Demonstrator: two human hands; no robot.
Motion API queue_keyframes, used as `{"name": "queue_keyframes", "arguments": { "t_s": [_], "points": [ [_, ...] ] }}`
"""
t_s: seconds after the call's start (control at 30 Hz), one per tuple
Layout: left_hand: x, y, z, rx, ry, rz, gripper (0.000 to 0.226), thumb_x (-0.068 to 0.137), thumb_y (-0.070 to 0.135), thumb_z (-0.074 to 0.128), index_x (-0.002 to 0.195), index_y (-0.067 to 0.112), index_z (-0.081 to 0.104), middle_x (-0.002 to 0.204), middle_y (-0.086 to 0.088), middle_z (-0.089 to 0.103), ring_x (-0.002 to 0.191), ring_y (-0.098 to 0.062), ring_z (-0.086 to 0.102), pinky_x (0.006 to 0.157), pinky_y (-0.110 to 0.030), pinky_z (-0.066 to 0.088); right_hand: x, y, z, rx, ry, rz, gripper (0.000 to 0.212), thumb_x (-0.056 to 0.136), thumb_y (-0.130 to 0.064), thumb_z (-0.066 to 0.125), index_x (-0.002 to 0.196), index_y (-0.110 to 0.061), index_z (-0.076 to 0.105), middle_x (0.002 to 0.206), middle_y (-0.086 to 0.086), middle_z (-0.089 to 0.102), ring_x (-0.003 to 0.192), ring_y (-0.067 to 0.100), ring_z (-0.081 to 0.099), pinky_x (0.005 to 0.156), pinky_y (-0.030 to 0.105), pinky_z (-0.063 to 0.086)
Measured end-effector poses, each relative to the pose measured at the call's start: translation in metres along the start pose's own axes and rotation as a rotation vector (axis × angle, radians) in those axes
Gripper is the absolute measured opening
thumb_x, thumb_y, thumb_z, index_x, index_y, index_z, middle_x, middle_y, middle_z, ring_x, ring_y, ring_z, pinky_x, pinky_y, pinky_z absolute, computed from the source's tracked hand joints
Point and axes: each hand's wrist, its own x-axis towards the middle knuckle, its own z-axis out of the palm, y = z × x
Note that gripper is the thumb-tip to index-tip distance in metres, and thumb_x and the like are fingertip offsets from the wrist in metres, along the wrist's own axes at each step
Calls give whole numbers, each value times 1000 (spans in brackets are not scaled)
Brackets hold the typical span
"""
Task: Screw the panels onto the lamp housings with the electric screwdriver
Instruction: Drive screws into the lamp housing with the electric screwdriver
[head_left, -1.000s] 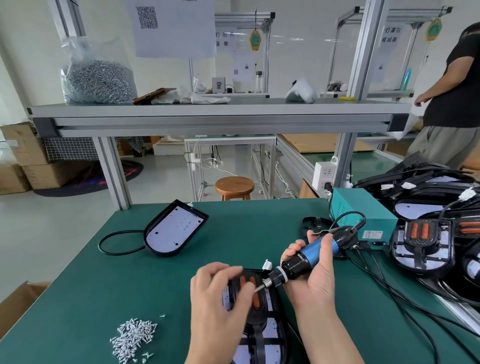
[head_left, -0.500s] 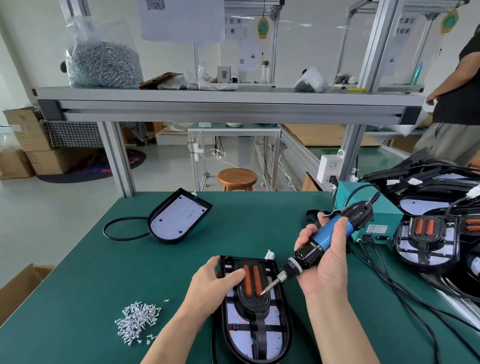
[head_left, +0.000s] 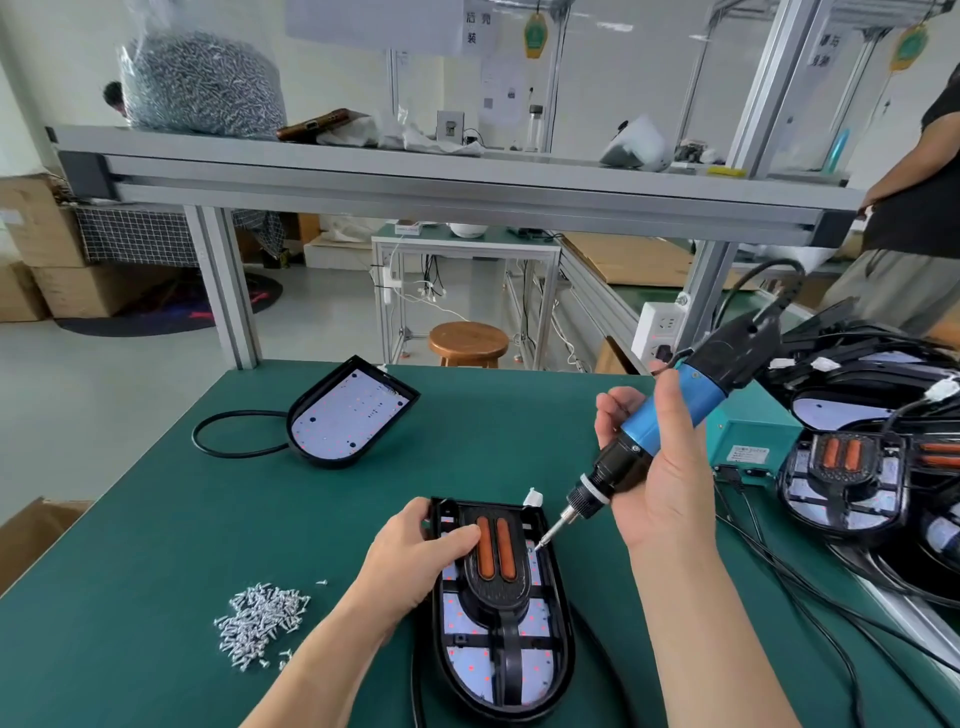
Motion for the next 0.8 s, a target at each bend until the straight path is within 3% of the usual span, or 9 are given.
{"name": "queue_keyframes", "arguments": {
  "t_s": [0.17, 0.3, 0.8],
  "points": [
    [2, 0, 0, -20, -17, -15, 54, 60, 51, 77, 102, 17, 67, 99, -1, 77, 96, -24, 73, 97, -52, 52, 12, 5, 12, -139, -12, -85, 30, 80, -36, 77, 100, -19, 61, 73, 4, 66, 66, 17, 67, 62, 26, 54],
    [2, -1, 1, -23, -17, -12, 50, 61, 51, 76, 100, 22, 68, 98, 3, 77, 95, -20, 73, 96, -50, 53, 25, 23, 14, -227, 26, -99, 14, 95, -24, 71, 97, -16, 59, 67, 2, 60, 59, 15, 60, 57, 27, 50],
    [2, -2, 1, -33, -22, -15, 45, 64, 50, 76, 99, 23, 67, 95, 4, 77, 91, -19, 74, 95, -49, 54, 37, 47, 9, -286, 28, -61, 15, 95, -24, 71, 99, -17, 59, 64, -1, 60, 55, 13, 57, 54, 24, 51]
  ]
}}
